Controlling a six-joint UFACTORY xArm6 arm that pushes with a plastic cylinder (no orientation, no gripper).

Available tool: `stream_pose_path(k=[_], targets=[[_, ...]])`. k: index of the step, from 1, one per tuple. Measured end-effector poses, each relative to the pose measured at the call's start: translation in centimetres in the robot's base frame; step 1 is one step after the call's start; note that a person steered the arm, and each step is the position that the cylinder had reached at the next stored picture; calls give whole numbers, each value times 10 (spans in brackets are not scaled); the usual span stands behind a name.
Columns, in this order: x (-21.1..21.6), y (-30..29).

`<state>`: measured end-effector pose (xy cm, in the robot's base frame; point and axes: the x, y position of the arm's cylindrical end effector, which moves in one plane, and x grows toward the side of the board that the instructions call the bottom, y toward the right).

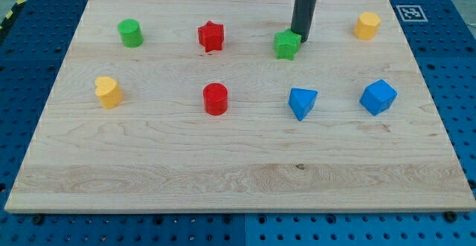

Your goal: Slide the green star towards the red circle

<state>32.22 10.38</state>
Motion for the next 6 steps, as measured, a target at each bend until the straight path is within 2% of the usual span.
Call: stream_pose_path(k=[2, 4, 6], targets=[[-5, 23], [27, -52], [29, -47]])
